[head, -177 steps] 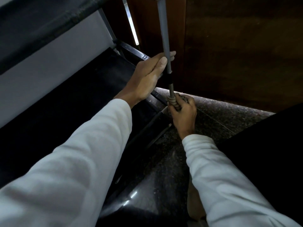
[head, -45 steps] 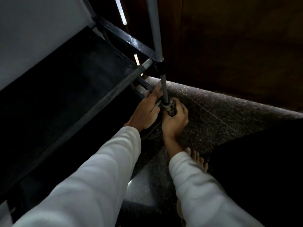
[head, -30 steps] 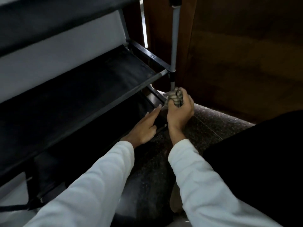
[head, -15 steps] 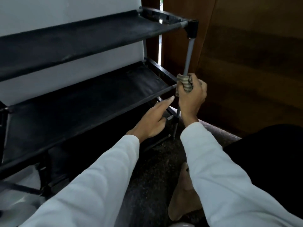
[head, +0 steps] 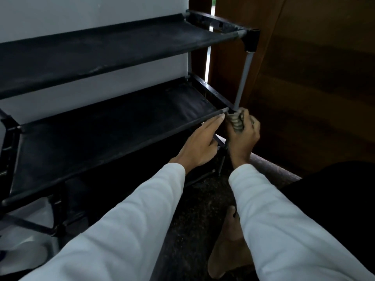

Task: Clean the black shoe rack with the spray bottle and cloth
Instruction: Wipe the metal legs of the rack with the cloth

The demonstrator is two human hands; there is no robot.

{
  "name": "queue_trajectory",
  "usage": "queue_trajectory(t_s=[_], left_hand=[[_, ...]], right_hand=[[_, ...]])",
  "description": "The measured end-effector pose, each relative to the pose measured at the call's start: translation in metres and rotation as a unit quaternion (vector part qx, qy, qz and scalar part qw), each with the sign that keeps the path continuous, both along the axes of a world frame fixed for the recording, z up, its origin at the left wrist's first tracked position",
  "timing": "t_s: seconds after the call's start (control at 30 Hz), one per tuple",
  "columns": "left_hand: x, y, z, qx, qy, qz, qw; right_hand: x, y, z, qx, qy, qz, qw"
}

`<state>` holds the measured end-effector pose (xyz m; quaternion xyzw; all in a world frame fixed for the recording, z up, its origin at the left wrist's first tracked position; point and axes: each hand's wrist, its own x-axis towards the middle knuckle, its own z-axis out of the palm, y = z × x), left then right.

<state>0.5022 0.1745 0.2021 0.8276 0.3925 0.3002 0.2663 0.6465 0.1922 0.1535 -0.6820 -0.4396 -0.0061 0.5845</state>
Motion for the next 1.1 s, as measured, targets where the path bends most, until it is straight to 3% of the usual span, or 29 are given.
queue_trajectory(t_s=[0.17, 0.37, 0.63, 0.87, 1.0, 1.07, 1.1], left_hand=[[-0.023, -0.008, 0.006, 0.021, 0.034, 0.006, 0.999], [-0.066, -0.029, 0.029, 0.059, 0.045, 0.034, 0.997], [-0.184, -0.075, 0.068, 0.093, 0.096, 0.076, 0.988], [-0.280, -0.148, 0.132, 0.342, 0.109, 0.111, 0.927], [-0.355, -0.164, 0.180, 0.414, 0.023, 0.301, 0.859], [-0.381, -0.168, 0.197, 0.385, -0.074, 0.387, 0.835], [-0.390, -0.169, 0.200, 0.349, -0.124, 0.400, 0.838]], right_hand=[[-0.010, -0.014, -0.020, -0.098, 0.096, -0.006, 0.991], [-0.055, -0.047, -0.023, -0.025, 0.220, -0.070, 0.973], [-0.175, -0.099, 0.025, 0.000, 0.189, 0.110, 0.976], [-0.262, -0.153, 0.089, 0.100, 0.096, 0.300, 0.944], [-0.306, -0.174, 0.123, 0.128, 0.057, 0.413, 0.900], [-0.328, -0.180, 0.138, 0.139, 0.046, 0.446, 0.883], [-0.339, -0.182, 0.146, 0.149, 0.041, 0.452, 0.879]])
